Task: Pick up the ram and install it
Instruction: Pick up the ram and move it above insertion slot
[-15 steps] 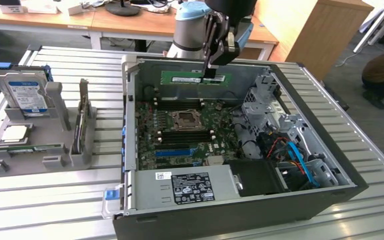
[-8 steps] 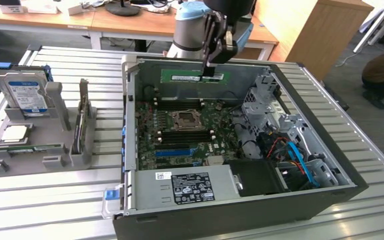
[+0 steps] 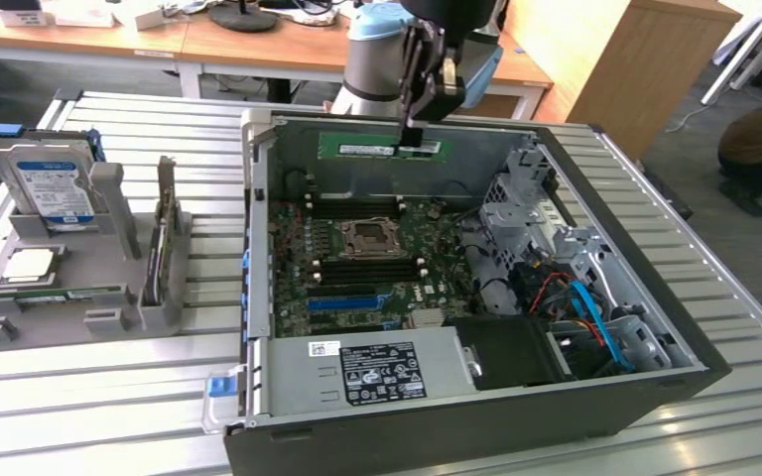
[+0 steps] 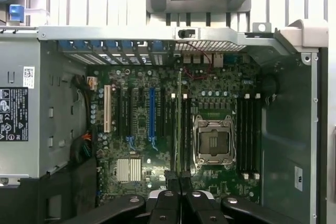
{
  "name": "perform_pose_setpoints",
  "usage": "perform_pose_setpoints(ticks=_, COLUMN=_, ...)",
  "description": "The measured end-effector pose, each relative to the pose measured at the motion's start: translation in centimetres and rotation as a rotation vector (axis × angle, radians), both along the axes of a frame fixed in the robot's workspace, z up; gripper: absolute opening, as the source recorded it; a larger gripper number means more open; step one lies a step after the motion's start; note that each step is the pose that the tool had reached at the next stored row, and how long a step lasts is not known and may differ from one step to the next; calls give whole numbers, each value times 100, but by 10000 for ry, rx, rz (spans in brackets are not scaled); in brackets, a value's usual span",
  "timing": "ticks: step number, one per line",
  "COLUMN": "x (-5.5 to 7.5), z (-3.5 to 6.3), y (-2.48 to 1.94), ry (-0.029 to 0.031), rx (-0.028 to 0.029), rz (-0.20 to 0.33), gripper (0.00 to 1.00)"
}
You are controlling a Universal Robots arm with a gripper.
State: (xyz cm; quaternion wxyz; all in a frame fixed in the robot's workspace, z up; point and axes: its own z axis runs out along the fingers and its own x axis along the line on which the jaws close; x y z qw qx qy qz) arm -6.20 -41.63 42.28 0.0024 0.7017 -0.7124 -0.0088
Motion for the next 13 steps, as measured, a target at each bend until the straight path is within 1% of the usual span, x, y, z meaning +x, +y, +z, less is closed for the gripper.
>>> perform_pose_setpoints(ticks=2, x=1, z=-4, y=16, ry=-1, rx=0, rz=-1, gripper=12)
perform_pose_setpoints(ticks=7, x=0, z=-9, y=17, ry=-3, rx=3, rz=-1, gripper=12)
perform_pose_setpoints(ticks=13, x=0, z=-99, y=16, ry=-7, rx=1, rz=0, gripper=12)
